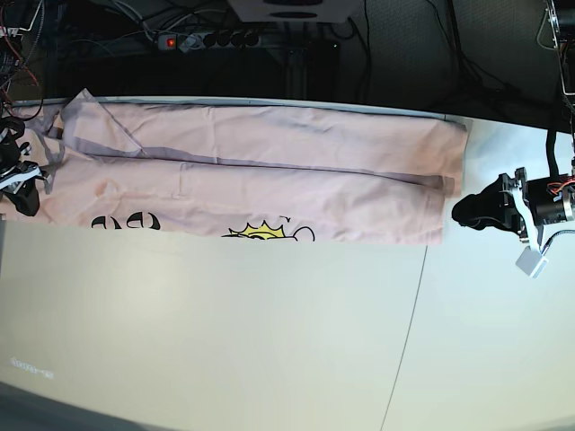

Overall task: Fold the T-shirt properly
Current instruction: 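Lift the folded edge with both grippers and lay it over the printed side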

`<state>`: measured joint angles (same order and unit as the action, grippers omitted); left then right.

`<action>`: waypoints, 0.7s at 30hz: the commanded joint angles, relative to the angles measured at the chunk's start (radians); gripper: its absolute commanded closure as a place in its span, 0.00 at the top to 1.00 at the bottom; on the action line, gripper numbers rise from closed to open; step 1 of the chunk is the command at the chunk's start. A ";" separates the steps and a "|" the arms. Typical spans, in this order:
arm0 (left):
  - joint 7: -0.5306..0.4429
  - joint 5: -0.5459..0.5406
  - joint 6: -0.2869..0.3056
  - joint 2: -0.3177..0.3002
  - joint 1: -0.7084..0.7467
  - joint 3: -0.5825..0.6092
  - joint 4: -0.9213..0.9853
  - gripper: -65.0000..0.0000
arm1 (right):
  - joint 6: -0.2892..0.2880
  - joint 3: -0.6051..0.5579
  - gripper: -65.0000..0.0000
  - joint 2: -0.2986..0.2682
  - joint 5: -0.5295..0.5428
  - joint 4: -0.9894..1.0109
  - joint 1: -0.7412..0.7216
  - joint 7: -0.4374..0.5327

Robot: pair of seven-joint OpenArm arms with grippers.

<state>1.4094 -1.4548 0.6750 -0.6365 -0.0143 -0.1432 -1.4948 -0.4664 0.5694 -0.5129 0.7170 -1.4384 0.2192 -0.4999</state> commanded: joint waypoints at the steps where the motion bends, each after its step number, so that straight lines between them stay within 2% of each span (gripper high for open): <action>1: -0.013 -0.029 0.023 -0.007 -0.018 -0.007 -0.058 0.07 | -0.104 0.005 0.00 -0.011 0.027 -0.036 -0.008 0.011; 2: -0.013 -0.029 0.023 0.007 -0.018 -0.007 -0.103 0.04 | -0.106 -0.003 0.00 0.003 0.032 -0.058 -0.008 -0.003; 6: -0.013 -0.029 0.023 0.078 -0.013 0.002 -0.249 0.04 | -0.107 -0.080 0.00 0.056 0.014 -0.138 -0.005 -0.024; 10: -0.013 -0.029 0.023 0.142 0.004 0.060 -0.231 0.04 | -0.107 -0.183 0.00 0.090 -0.071 -0.144 -0.005 -0.021; 14: -0.013 -0.029 0.023 0.205 -0.003 0.103 -0.163 0.04 | -0.106 -0.212 0.00 0.108 -0.140 -0.111 -0.005 0.016; 17: -0.013 -0.029 0.023 0.215 -0.002 0.103 -0.126 0.04 | -0.106 -0.202 0.00 0.109 -0.187 -0.100 -0.003 0.021; 21: -0.013 -0.029 0.023 0.215 -0.001 0.103 -0.117 0.05 | -0.106 -0.157 0.00 0.099 -0.169 -0.101 0.023 0.033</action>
<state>1.4136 -1.4563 0.6743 -0.4103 0.0002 -0.0341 -1.5978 -0.4751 0.4007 -0.3908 0.5343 -1.5249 0.2470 -0.4919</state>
